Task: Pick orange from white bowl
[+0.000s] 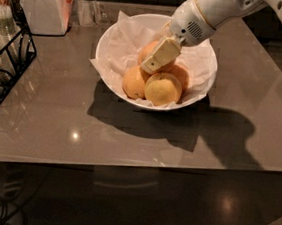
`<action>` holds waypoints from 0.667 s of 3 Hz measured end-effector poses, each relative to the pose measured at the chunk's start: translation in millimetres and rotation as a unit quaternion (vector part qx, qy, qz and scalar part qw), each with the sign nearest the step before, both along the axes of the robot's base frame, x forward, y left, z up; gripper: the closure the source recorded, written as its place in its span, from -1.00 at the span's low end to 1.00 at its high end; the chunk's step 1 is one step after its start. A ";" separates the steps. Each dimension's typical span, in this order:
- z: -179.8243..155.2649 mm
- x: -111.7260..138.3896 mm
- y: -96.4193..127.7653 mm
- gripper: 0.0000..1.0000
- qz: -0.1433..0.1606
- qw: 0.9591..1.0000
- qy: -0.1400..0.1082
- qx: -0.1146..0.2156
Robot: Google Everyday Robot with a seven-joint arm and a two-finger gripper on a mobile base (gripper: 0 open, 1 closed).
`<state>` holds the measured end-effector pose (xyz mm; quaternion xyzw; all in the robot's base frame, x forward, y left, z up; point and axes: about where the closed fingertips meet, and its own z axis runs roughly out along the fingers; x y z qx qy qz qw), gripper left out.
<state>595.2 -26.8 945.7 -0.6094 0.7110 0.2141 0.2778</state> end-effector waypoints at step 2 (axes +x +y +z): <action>-9.8 7.5 -6.6 -0.22 -0.018 1.000 -0.008 -0.005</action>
Offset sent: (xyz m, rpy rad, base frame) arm 0.0171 -0.0205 -0.0225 -0.0285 -0.0499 -0.0870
